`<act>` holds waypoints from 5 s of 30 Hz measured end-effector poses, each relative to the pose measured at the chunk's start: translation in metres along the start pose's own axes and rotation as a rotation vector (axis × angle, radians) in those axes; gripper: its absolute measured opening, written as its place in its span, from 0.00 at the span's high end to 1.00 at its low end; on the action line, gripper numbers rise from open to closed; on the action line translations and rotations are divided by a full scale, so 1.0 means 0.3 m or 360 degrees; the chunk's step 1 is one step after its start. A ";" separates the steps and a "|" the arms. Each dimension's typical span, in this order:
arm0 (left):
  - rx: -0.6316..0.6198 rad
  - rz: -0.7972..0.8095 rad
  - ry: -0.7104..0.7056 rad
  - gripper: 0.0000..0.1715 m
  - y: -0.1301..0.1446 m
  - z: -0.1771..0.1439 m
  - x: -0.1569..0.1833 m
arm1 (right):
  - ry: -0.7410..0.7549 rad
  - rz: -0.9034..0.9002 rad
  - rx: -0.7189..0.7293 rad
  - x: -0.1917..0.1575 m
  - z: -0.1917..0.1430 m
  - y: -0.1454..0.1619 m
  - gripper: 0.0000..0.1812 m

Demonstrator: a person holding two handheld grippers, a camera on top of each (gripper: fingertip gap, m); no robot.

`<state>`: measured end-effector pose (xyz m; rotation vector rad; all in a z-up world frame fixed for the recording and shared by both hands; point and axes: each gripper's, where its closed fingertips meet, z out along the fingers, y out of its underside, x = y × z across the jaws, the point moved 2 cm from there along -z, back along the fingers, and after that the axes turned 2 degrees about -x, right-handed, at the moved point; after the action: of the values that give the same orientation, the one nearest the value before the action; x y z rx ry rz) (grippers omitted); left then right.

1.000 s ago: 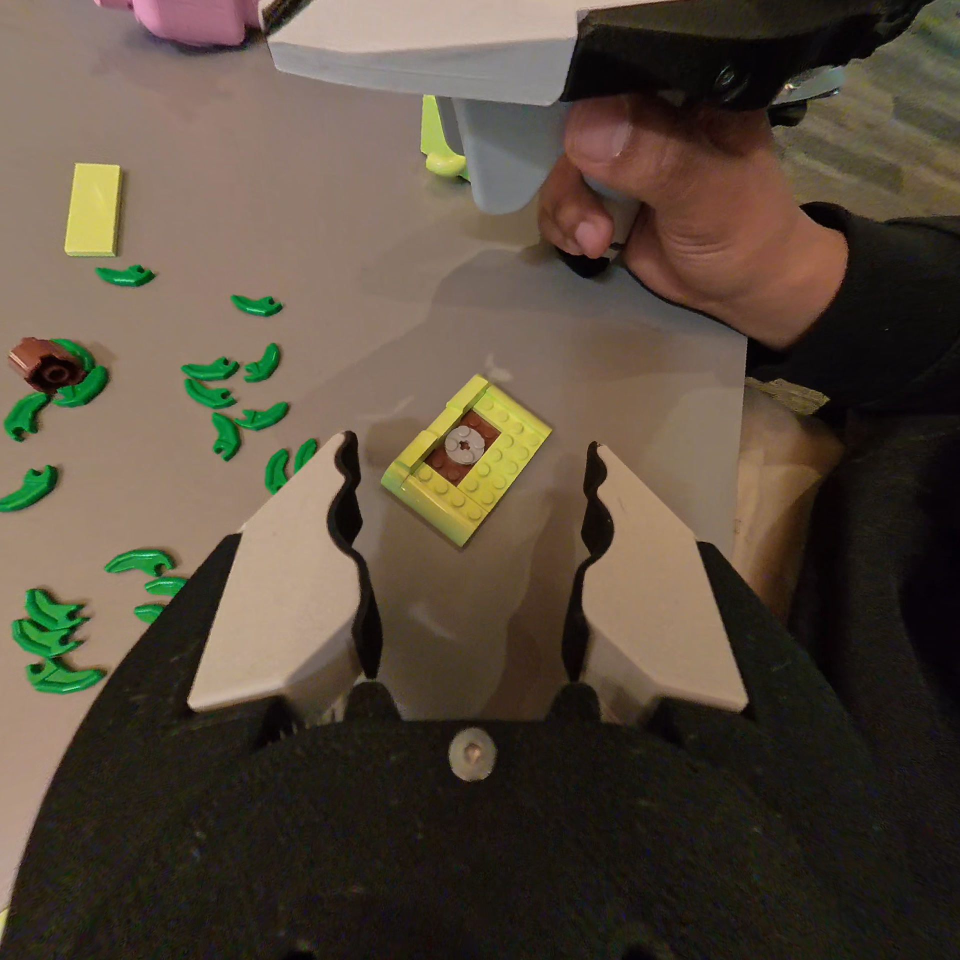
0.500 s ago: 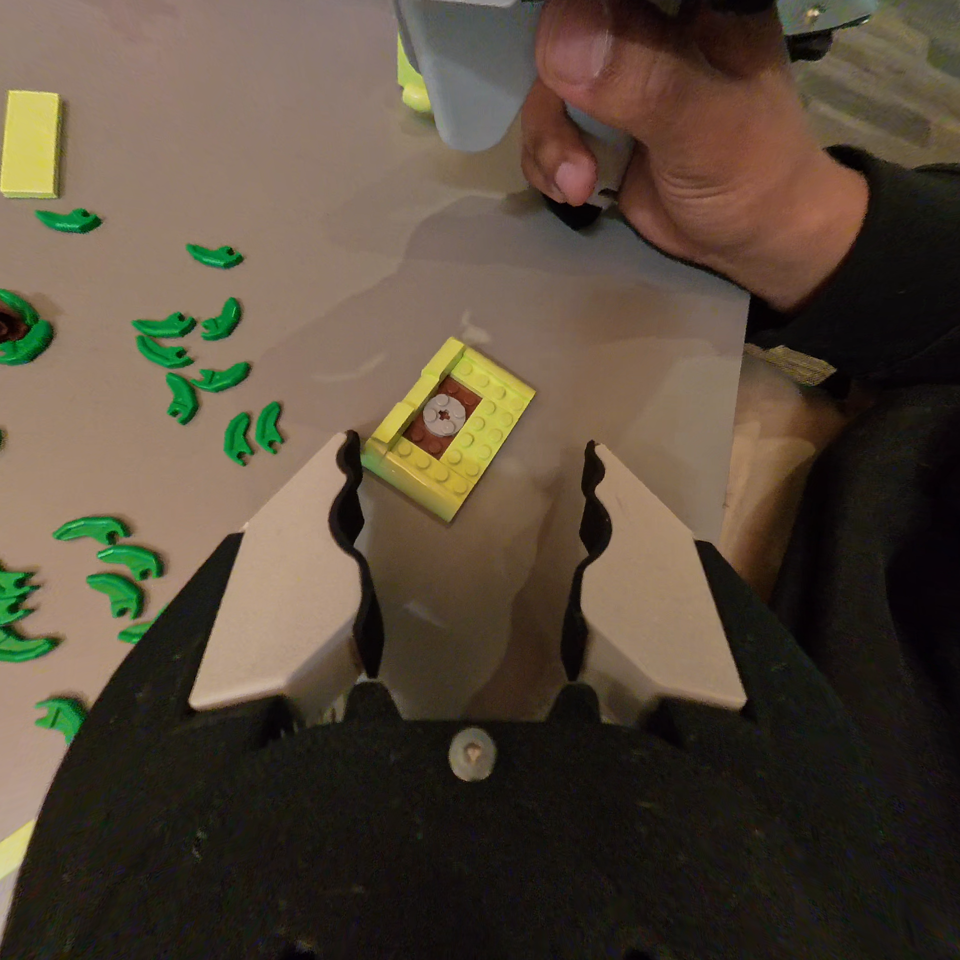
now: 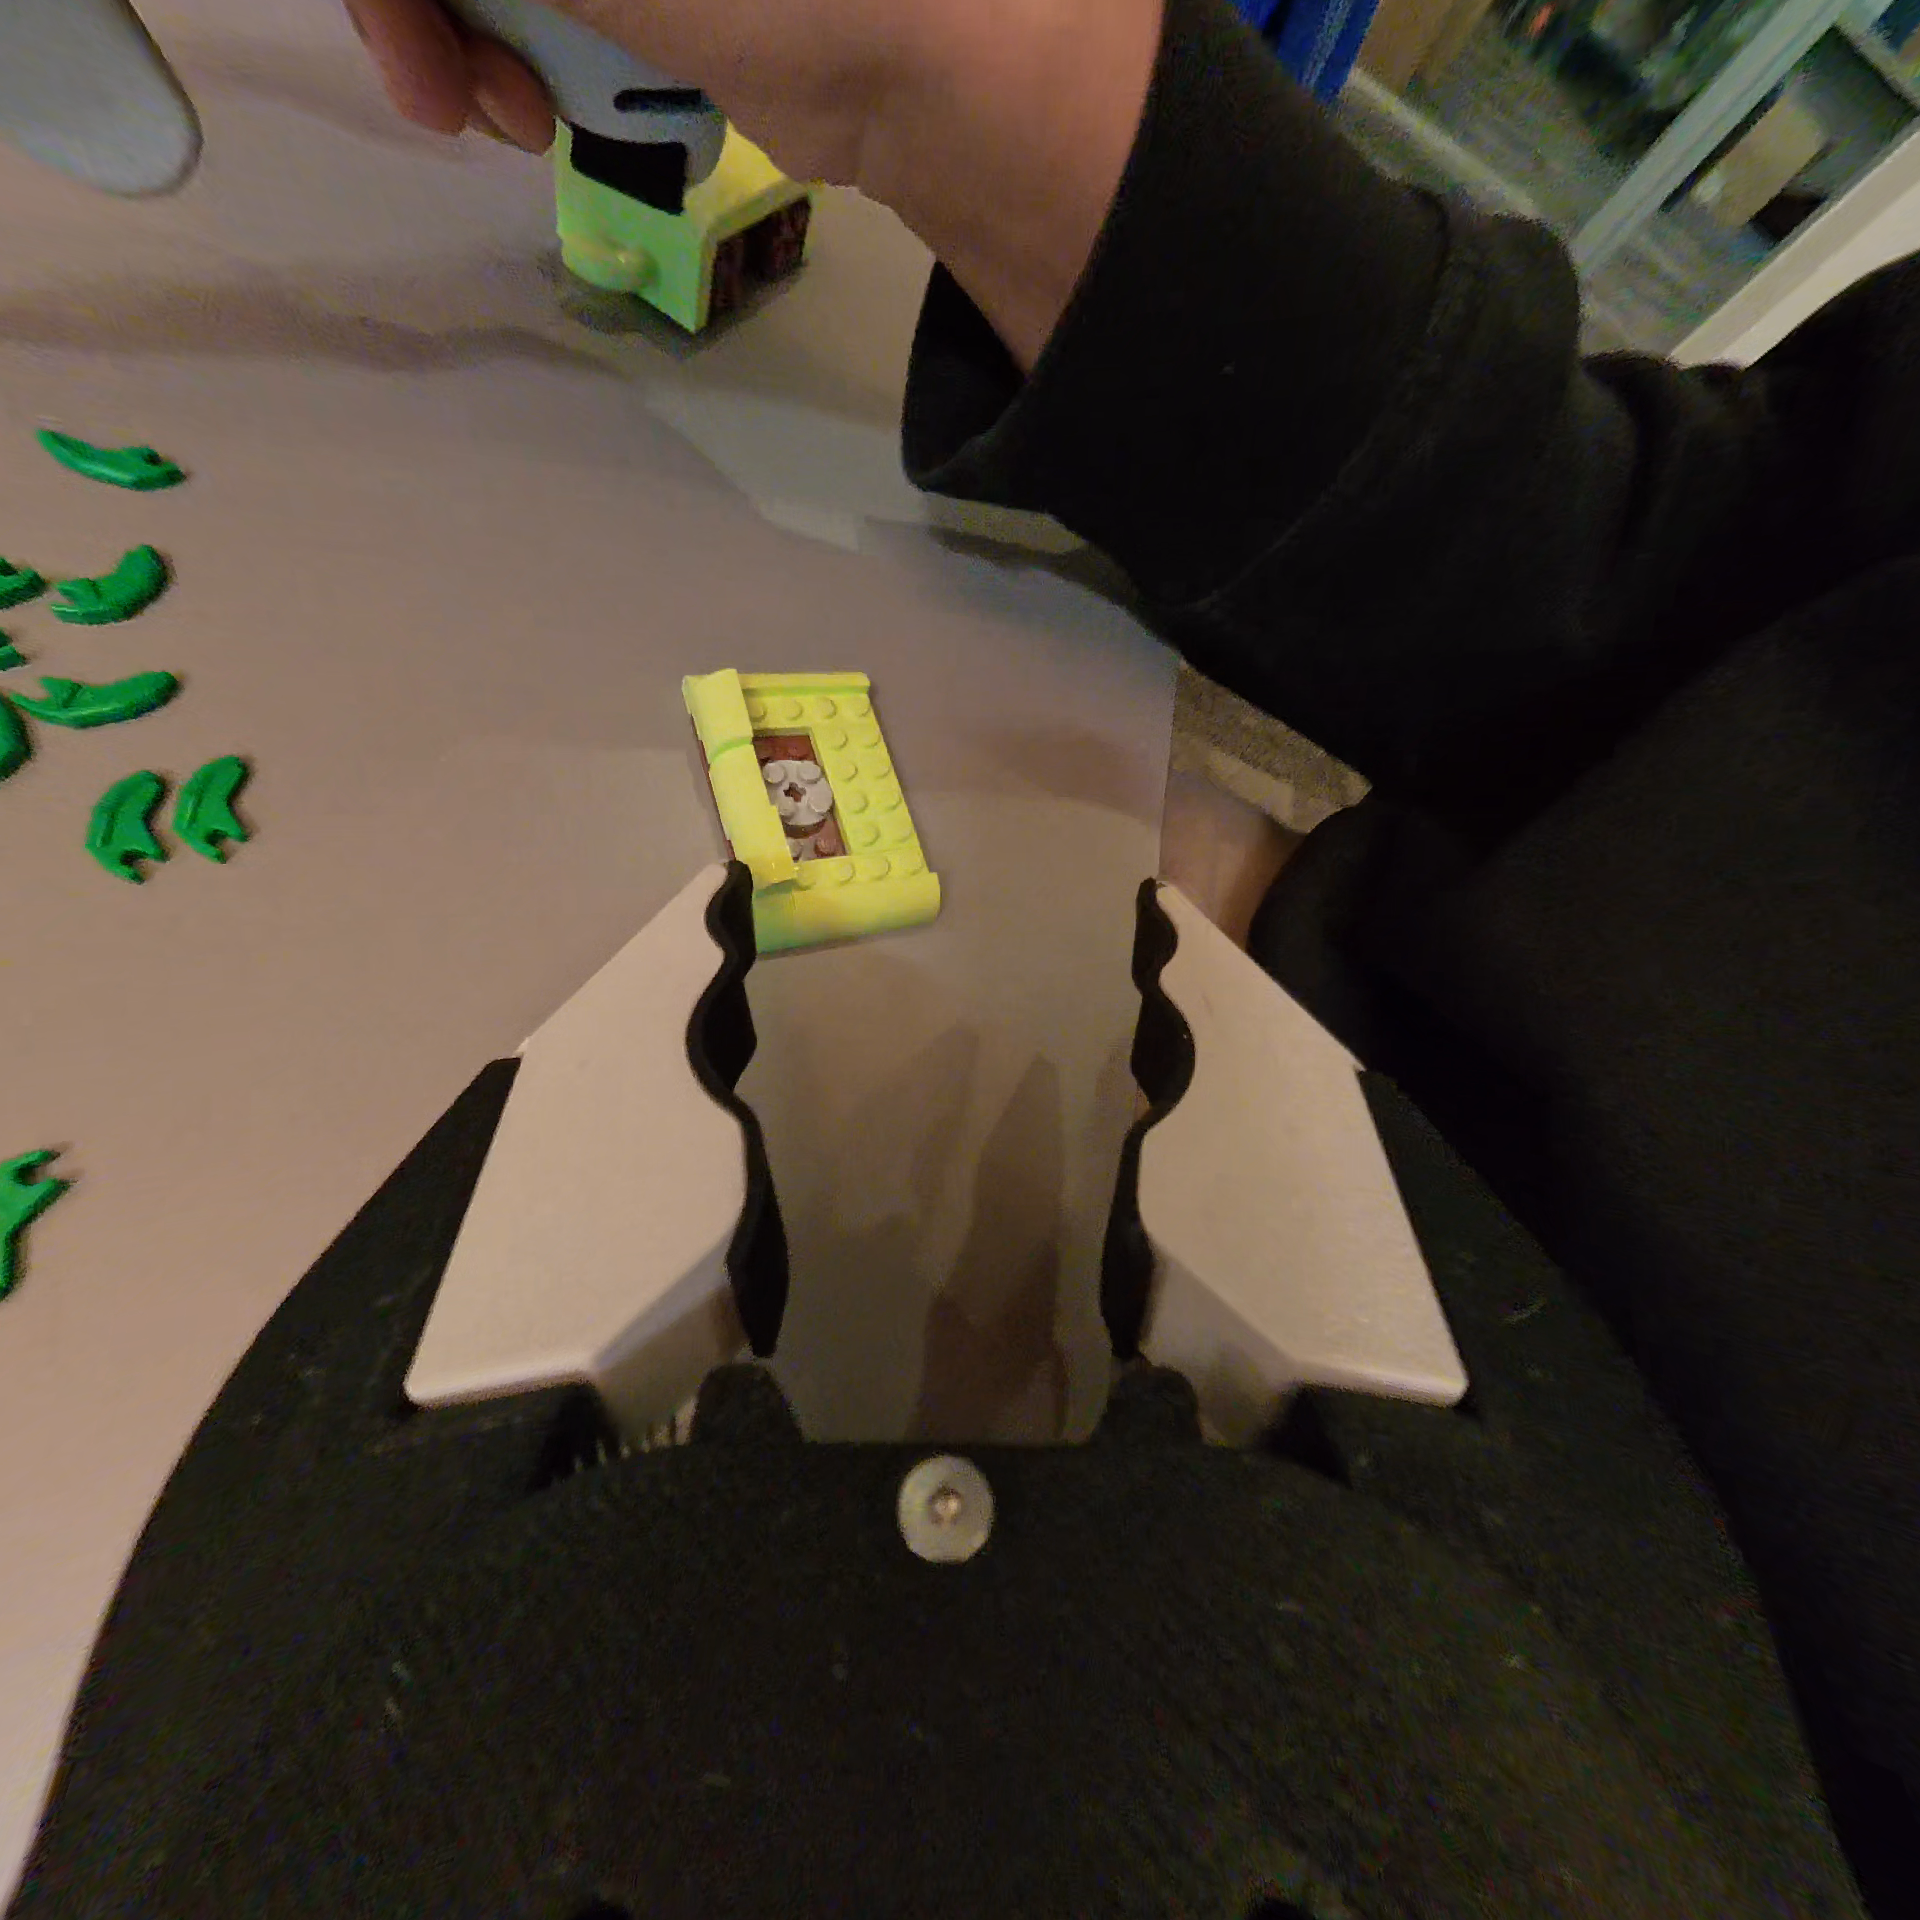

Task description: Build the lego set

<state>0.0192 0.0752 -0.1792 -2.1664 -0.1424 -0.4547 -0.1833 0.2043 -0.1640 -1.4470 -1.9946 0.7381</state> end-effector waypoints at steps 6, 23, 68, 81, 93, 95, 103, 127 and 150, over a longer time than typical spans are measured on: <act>0.0082 -0.0075 0.0089 0.58 -0.015 -0.018 -0.001 | -0.0184 0.0209 -0.0123 -0.002 0.080 0.028 0.58; 0.0062 -0.0032 0.0032 0.60 -0.010 -0.010 -0.001 | -0.0225 0.0115 0.0026 -0.042 -0.026 -0.048 0.74; -0.0256 0.0245 -0.0291 0.73 0.021 0.089 -0.016 | -0.0676 -0.0433 -0.0034 -0.421 -0.401 0.422 0.74; -0.0246 0.0214 -0.0278 0.74 0.016 0.090 -0.021 | -0.0672 -0.0464 -0.0055 -0.395 -0.418 0.428 0.74; -0.0252 0.0229 -0.0272 0.75 0.010 0.099 -0.022 | -0.0712 -0.0514 -0.0102 -0.422 -0.399 0.430 0.83; -0.0254 0.0233 -0.0276 0.75 0.011 0.100 -0.022 | -0.0713 -0.0530 -0.0121 -0.423 -0.400 0.430 0.83; -0.0249 0.0218 -0.0261 0.75 0.010 0.099 -0.022 | -0.0722 -0.0570 -0.0120 -0.436 -0.398 0.421 0.86; -0.0221 0.0167 -0.0225 0.75 0.003 0.094 -0.025 | -0.0798 -0.0406 0.0046 -0.401 -0.433 0.380 1.00; -0.0195 0.0131 -0.0196 0.80 -0.003 0.089 -0.027 | -0.0802 -0.0349 -0.0192 -0.421 -0.386 0.414 1.00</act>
<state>0.0186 0.0977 -0.1959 -2.3117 -0.0953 -0.2897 0.0130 0.1286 -0.1879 -1.1542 -2.5673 0.9687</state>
